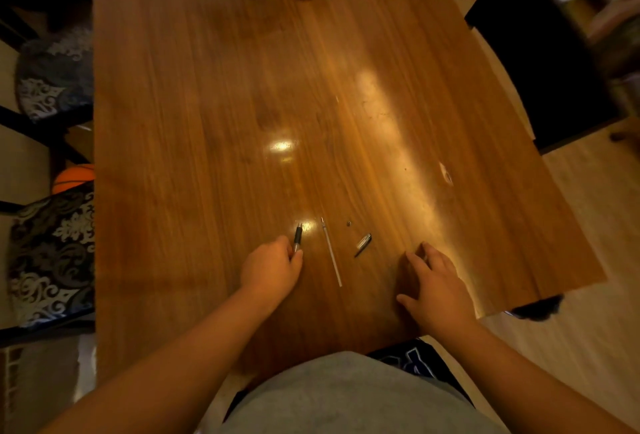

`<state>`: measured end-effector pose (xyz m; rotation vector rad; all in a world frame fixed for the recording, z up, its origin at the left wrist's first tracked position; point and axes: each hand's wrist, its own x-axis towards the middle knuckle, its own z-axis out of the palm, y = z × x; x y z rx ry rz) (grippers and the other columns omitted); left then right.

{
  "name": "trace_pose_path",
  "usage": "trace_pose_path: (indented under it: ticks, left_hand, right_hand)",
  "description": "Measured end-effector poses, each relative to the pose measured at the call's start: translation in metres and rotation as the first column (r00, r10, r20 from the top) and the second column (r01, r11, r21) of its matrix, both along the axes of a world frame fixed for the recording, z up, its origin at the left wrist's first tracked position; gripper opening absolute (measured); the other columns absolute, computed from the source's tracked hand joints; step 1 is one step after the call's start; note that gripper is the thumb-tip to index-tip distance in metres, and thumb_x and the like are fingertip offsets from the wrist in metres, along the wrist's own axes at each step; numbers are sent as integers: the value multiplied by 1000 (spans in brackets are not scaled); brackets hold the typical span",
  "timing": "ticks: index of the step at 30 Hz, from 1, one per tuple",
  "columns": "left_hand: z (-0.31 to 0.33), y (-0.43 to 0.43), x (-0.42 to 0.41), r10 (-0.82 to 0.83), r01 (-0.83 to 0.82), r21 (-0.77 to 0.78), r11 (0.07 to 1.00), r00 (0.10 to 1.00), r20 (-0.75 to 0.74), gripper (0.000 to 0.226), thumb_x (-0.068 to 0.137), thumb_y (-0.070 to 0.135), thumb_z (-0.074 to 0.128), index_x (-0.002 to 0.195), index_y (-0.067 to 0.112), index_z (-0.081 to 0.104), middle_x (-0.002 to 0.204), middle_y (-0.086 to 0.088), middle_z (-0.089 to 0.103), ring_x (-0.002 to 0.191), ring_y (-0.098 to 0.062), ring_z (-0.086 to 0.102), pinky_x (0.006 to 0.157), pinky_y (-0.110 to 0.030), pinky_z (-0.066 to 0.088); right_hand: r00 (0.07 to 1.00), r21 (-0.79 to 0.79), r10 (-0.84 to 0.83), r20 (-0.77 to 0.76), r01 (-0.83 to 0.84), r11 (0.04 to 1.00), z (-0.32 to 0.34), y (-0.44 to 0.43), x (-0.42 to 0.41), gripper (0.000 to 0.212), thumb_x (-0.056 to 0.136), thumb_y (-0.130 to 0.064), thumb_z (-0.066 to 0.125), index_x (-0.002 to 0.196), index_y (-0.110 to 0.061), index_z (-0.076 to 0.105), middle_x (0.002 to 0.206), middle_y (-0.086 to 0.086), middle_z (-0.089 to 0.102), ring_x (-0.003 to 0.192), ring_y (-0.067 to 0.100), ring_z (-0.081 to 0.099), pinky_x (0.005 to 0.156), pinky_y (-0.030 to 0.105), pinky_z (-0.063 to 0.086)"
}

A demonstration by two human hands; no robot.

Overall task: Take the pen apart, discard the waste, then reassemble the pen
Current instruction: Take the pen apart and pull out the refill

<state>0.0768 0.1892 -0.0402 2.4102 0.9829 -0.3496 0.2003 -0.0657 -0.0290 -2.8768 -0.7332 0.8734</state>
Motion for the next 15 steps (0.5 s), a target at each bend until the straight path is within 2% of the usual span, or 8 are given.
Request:
trace_pose_path:
  ticks: [5,15]
  left_hand:
    - [-1,-2,3,-41,41,24,999,999,-13,27,91,42,54,85,16,58,80,-6,68,76,-28,65,62,-36,50]
    - [-3,0,0,-27,26,-40,999,1000,-9,26,90,43,57,82,18,56,77,-3,67,71,-23,63,61,-35,52]
  right_hand:
    - [1000,-5,-1,0,1,1000,-1,0,0,89,77,-47,71,150,-30,24,162,3,10,147,26,14,114,43,32]
    - [1000,-19,-17,-1,17,1000,-2,2,0,89,76,-46,72,150,-29,25,161,4,14,146,27,16,112,42,32]
